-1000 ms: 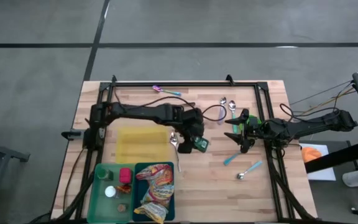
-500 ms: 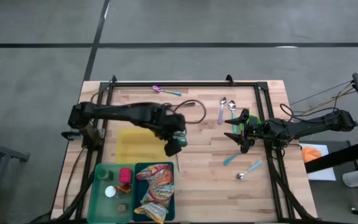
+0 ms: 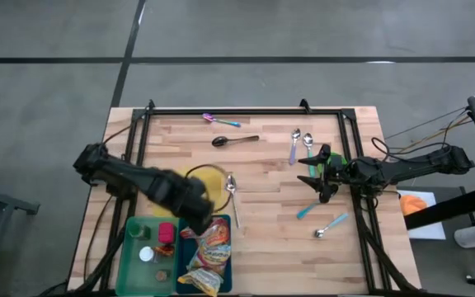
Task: Pick & Place Food Item
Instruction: Put the black spice can into the green bin
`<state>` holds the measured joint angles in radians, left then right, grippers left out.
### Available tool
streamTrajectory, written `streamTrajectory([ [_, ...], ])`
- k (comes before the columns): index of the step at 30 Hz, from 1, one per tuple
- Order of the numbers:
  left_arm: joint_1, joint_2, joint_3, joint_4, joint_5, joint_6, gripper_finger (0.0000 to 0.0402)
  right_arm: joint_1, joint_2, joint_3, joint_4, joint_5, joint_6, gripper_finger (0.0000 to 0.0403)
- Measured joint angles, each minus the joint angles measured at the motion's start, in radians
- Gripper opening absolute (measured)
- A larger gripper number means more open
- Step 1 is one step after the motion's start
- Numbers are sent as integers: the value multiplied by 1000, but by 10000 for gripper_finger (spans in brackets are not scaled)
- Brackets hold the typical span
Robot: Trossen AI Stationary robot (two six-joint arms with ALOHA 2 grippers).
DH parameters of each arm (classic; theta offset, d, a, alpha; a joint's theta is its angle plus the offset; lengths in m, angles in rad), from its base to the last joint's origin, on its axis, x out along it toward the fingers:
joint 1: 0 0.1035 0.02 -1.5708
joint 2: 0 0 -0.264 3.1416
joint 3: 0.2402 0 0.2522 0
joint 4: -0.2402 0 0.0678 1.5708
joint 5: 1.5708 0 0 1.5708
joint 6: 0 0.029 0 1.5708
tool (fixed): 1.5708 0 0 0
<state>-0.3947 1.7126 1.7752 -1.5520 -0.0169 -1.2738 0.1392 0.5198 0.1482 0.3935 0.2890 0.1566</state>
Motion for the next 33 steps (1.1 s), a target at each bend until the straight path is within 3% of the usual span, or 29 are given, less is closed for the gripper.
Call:
streamTrajectory([
  [11, -276, -10, -1, -11, 203, -564, 265, 0, 0, 0, 0, 0, 0, 281],
  [24, -552, -10, -14, 106, 174, -1154, 265, 0, 0, 0, 0, 0, 0, 281],
  [33, -635, -10, -131, 350, 176, -1318, 265, 0, 0, 0, 0, 0, 0, 281],
])
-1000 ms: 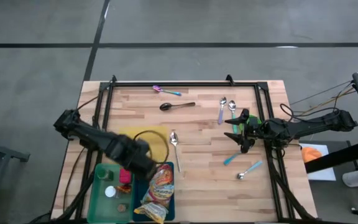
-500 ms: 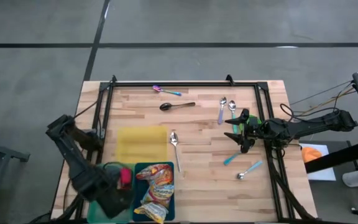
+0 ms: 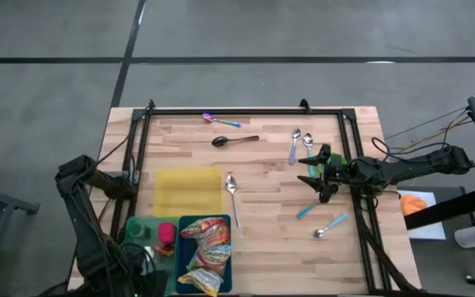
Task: Pick & Place Food Item
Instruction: Put the black spice can into the green bin
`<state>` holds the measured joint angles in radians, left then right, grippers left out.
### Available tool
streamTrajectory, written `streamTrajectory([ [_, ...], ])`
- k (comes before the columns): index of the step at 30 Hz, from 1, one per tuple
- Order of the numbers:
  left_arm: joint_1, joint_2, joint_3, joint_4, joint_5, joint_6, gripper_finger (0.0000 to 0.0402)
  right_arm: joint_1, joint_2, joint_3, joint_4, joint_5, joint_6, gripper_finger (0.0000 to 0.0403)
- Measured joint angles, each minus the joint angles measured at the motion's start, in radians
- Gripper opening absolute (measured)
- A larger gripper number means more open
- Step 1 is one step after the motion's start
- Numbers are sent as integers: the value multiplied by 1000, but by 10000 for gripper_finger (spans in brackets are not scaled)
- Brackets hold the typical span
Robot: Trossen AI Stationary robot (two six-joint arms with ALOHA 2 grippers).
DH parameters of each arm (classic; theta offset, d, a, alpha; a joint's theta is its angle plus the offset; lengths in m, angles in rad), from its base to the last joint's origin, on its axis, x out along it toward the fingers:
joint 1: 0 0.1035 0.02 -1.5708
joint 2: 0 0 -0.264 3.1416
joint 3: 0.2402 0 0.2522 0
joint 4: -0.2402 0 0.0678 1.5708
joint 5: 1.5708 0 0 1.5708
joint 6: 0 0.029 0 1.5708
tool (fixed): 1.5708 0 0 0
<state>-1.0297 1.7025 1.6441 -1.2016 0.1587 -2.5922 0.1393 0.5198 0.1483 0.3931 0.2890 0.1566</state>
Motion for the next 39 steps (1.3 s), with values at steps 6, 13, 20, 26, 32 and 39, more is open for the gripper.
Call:
streamTrajectory([
  [6, -15, 0, -88, 45, 26, -1, 265, 0, 0, 0, 0, 0, 0, 281],
  [13, -17, 0, -196, 174, 69, -8, 265, 0, 0, 0, 0, 0, 0, 281],
  [20, -25, -1, -348, 332, 87, -8, 265, 0, 0, 0, 0, 0, 0, 281],
  [26, -31, -11, -483, 508, 97, -6, 265, 0, 0, 0, 0, 0, 0, 281],
  [32, -32, -47, -595, 672, 77, -26, 266, 0, 0, 0, 0, 0, 0, 281],
  [39, -52, -90, -638, 700, -28, -26, 301, 0, 0, -1, 1, 0, 0, 281],
])
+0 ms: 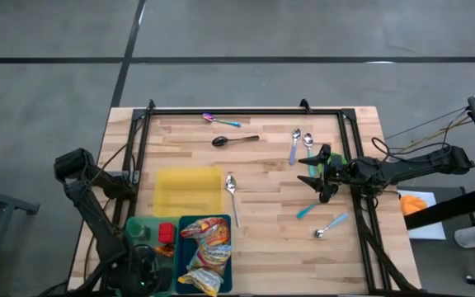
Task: Pick & Place Food Item
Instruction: Put the black spice can into the green bin, then put the black spoon into the yellow bin
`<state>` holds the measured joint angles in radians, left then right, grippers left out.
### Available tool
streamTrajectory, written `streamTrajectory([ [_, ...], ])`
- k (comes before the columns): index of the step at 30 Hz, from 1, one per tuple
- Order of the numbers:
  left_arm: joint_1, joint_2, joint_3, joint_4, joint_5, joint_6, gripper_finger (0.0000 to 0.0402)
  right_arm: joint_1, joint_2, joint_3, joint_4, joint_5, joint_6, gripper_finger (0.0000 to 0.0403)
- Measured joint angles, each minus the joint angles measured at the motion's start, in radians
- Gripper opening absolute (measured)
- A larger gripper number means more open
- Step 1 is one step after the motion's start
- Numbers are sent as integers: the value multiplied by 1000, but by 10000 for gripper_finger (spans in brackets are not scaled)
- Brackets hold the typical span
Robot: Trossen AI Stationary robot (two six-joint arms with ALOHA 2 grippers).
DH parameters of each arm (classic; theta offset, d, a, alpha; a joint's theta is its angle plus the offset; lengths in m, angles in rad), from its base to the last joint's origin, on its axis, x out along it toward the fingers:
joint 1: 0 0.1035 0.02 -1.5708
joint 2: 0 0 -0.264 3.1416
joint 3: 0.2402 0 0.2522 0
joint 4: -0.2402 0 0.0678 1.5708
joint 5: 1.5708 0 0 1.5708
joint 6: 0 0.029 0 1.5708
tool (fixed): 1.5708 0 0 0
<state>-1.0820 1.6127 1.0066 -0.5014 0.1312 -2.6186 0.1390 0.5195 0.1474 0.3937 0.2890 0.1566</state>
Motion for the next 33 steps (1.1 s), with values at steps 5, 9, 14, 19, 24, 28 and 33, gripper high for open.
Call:
streamTrajectory([
  [5, -11, -4, 0, -1, -24, 0, 337, 0, 0, 0, -1, 0, 0, 281],
  [9, -10, -4, 0, -3, -27, 0, 357, 0, 0, 1, -1, 0, 0, 281],
  [14, -10, -7, 0, 6, -27, 0, 364, 0, 0, 1, -1, 0, 0, 281],
  [19, -10, -26, 4, 12, -27, -1, 365, 0, 0, 1, -1, 0, 0, 281],
  [24, -5, -55, 4, 12, -35, 0, 365, 0, 0, 1, -1, 0, 0, 281],
  [28, 7, -81, 7, 11, -36, -1, 365, 0, 0, 1, -1, 0, 0, 281],
  [33, 34, -115, 19, 12, -39, -1, 365, 0, 0, 1, -1, 0, 0, 281],
])
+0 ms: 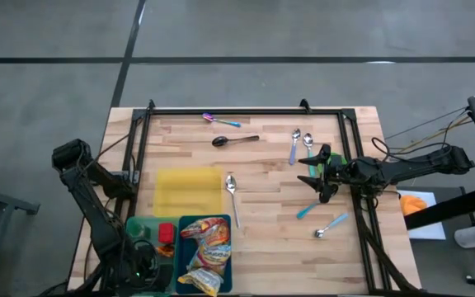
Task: Pick & Place Food Item
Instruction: Put the black spoon into the yellow bin
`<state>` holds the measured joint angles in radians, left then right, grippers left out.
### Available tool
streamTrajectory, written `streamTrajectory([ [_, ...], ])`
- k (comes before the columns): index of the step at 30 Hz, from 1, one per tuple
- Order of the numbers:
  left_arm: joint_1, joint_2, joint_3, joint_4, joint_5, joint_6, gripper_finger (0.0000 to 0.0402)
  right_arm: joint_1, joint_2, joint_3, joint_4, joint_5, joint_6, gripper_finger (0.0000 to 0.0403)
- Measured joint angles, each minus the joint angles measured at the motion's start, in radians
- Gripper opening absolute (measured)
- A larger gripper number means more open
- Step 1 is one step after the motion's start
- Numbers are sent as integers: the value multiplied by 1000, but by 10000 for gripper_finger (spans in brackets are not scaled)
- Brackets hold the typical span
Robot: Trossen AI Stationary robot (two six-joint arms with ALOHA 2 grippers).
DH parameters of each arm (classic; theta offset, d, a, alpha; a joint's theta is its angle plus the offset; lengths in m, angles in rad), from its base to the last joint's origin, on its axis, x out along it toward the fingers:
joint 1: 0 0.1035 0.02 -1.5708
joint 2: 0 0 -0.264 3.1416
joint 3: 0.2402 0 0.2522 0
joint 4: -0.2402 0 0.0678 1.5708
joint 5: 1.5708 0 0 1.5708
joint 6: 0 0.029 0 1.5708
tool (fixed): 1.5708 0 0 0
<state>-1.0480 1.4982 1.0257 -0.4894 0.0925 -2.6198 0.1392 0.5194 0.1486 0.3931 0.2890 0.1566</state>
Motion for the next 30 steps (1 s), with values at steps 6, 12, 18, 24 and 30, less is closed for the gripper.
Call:
streamTrajectory([
  [6, 30, -34, 38, -84, 1, -2, 365, 0, 0, 0, 0, 0, 0, 281],
  [12, 52, -71, 70, -198, -88, 45, 365, 0, 0, 0, 0, 0, 0, 281],
  [18, 86, -100, 70, -259, -134, 150, 365, 0, 0, 0, 0, 0, 0, 281],
  [24, 140, -117, 71, -290, -145, 313, 365, 0, 0, -1, 0, 0, 0, 281],
  [30, 192, -135, 71, -321, -145, 474, 365, 0, 0, -1, 0, 0, 0, 281],
])
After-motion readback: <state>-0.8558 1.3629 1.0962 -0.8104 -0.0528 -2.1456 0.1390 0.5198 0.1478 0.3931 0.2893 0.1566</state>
